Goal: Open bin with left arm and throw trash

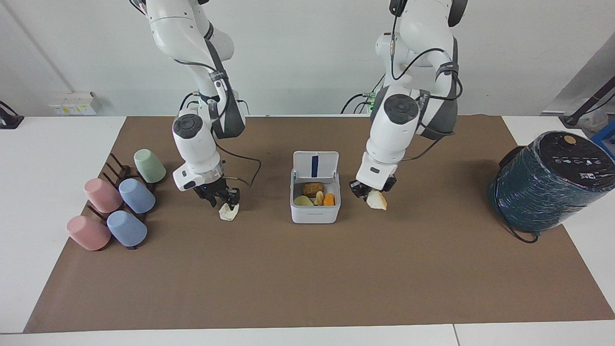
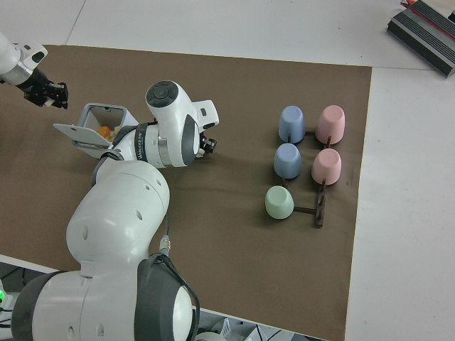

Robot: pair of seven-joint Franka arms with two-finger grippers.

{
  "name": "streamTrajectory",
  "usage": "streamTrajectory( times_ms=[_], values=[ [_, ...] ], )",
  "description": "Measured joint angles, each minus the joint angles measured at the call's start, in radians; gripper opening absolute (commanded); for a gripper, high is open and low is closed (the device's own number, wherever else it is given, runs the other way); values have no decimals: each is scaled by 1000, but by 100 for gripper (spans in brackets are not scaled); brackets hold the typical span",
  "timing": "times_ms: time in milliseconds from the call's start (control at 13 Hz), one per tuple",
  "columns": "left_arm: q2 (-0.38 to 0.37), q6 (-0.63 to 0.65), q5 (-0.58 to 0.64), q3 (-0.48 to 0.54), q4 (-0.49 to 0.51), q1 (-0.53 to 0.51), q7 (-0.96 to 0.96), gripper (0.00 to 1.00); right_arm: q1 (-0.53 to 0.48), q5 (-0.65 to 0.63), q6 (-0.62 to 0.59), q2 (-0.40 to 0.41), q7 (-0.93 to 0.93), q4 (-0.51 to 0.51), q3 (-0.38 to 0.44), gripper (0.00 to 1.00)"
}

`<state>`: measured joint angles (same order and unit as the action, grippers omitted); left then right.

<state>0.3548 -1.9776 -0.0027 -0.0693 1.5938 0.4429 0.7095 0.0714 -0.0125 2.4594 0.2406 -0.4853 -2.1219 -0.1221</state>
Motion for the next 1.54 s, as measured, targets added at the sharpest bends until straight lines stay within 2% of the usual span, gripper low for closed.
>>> streamTrajectory(
  times_ms=[308,462,615,692,769,846,923,1154,1308,1538],
  values=[
    [0,-18,-42,-1,-1,66,89,17,2,0,0,0,-4,3,-5,0],
    [1,-65,-50,-1,2,89,118,23,2,0,-17,-5,-4,28,-5,0],
    [2,-112,-53,-2,5,116,142,42,2,0,-103,-27,-4,99,-8,0],
    [3,-127,-58,-2,8,127,153,67,3,-1,-158,-46,-4,138,-9,0],
    [3,-134,-65,-3,10,135,157,87,3,-1,-214,-67,-4,173,-11,0],
    [3,-135,-68,-3,12,142,159,95,4,-1,-259,-88,0,196,-12,0],
    [3,-135,-69,-3,12,148,160,100,4,-1,-296,-112,10,211,-12,0],
    [3,-137,-69,-2,12,154,161,100,4,-1,-376,-177,37,224,-13,0],
    [3,-141,-69,7,5,152,162,100,5,9,-446,-209,41,276,-28,0],
    [1,-87,-69,23,-33,104,157,100,8,123,-460,-208,41,359,-43,0]
  ],
)
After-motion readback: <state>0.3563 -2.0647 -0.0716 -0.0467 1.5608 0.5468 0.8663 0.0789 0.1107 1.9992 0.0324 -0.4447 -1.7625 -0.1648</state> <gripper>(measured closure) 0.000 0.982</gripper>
